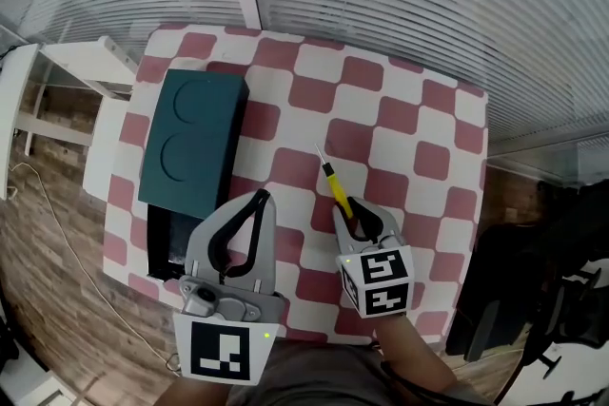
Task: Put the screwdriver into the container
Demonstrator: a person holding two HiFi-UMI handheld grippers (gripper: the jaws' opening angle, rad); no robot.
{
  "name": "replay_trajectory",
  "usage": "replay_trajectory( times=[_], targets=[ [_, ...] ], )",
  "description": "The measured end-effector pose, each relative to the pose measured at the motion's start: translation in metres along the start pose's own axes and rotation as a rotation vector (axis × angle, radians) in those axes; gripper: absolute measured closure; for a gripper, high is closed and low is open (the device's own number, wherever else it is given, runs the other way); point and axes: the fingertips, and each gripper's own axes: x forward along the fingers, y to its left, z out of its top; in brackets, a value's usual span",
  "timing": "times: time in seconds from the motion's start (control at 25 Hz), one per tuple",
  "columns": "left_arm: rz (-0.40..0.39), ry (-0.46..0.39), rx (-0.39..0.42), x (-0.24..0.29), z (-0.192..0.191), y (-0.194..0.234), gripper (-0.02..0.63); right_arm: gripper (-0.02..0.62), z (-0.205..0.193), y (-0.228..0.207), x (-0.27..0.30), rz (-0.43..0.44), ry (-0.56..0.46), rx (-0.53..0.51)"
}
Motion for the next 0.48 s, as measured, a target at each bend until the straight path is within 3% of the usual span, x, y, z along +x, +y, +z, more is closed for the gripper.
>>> replay_trajectory(
  times=[0.24, 0.48],
  targets=[
    [0.049, -0.034, 0.017, -0.029, 0.014, -0.011, 0.606, 0.499, 0.032, 0.014, -0.036, 0.04, -0.128, -0.023],
    [0.116, -0.126, 0.057, -0.06, 0.045, -0.03, 0.606, 0.498, 0.088, 0.03, -0.104, 0.09, -0.316, -0.089]
  ],
)
